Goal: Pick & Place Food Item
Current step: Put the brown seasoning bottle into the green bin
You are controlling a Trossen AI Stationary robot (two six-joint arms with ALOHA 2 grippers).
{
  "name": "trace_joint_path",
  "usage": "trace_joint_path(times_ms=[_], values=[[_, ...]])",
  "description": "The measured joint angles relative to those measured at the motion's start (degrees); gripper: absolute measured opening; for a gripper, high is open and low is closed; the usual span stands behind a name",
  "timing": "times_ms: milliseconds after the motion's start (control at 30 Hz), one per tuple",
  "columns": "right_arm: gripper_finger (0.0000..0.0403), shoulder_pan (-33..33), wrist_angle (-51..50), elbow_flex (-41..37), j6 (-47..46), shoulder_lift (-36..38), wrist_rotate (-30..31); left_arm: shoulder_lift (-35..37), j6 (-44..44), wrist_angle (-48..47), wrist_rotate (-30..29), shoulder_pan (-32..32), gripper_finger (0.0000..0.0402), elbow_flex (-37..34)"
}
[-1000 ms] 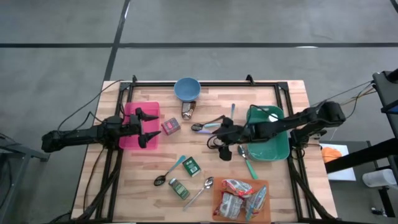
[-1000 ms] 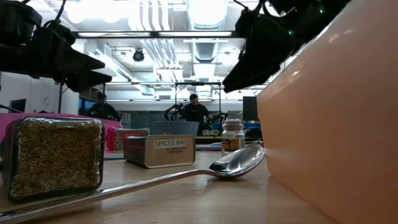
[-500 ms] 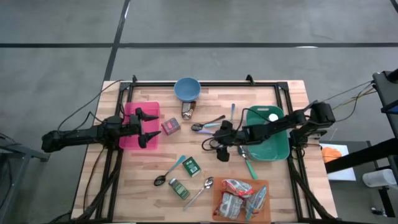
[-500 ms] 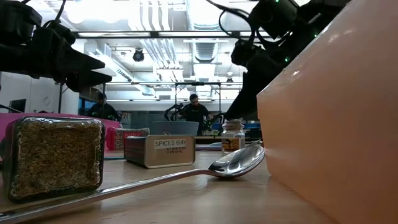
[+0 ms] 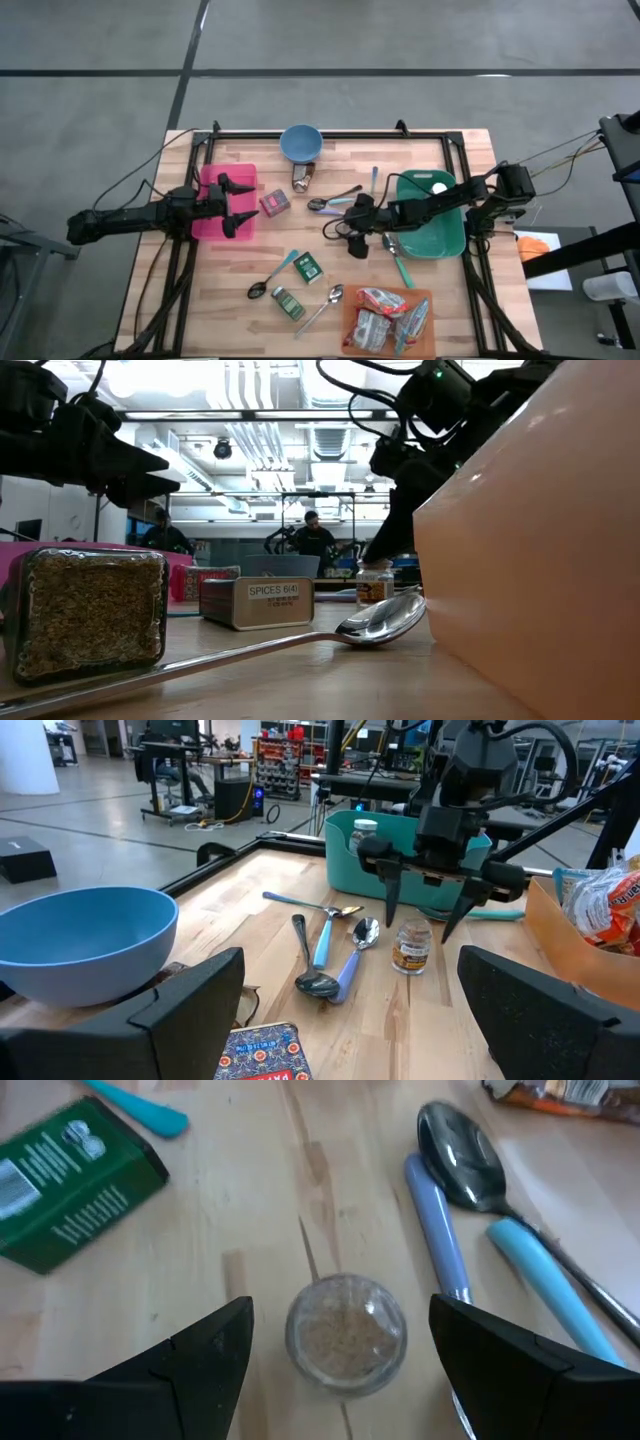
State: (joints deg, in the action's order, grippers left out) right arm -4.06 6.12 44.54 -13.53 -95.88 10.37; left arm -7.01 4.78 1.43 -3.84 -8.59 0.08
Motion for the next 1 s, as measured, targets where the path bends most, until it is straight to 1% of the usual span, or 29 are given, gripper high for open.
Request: trace_joint_path(times_ms=[367, 567, 667, 867, 1000], values=[[0.0299, -0.1, 0.0, 0.0, 0.2, 0.0, -0.1, 0.0, 0.0, 0.0, 0.0, 0.0, 0.0372, 0.0], [0.0295, -0.1, -0.2, -0.1, 0.2, 0.0, -1.3, 0.0, 0.0, 0.0, 0.0, 0.0, 0.0372, 0.0], [0.0274, 0.0, -0.8, -0.1, 0.2, 0.0, -1.4, 0.0, 0.0, 0.0, 0.0, 0.0, 0.0372, 0.0], [0.0211, 0.0, -0.9, -0.1, 0.2, 0.0, -1.4, 0.0, 0.0, 0.0, 0.0, 0.0, 0.0372, 0.0], [0.0181, 0.0, -0.8, -0.1, 0.2, 0.0, -1.4, 0.0, 0.0, 0.0, 0.0, 0.0, 0.0372, 0.0]])
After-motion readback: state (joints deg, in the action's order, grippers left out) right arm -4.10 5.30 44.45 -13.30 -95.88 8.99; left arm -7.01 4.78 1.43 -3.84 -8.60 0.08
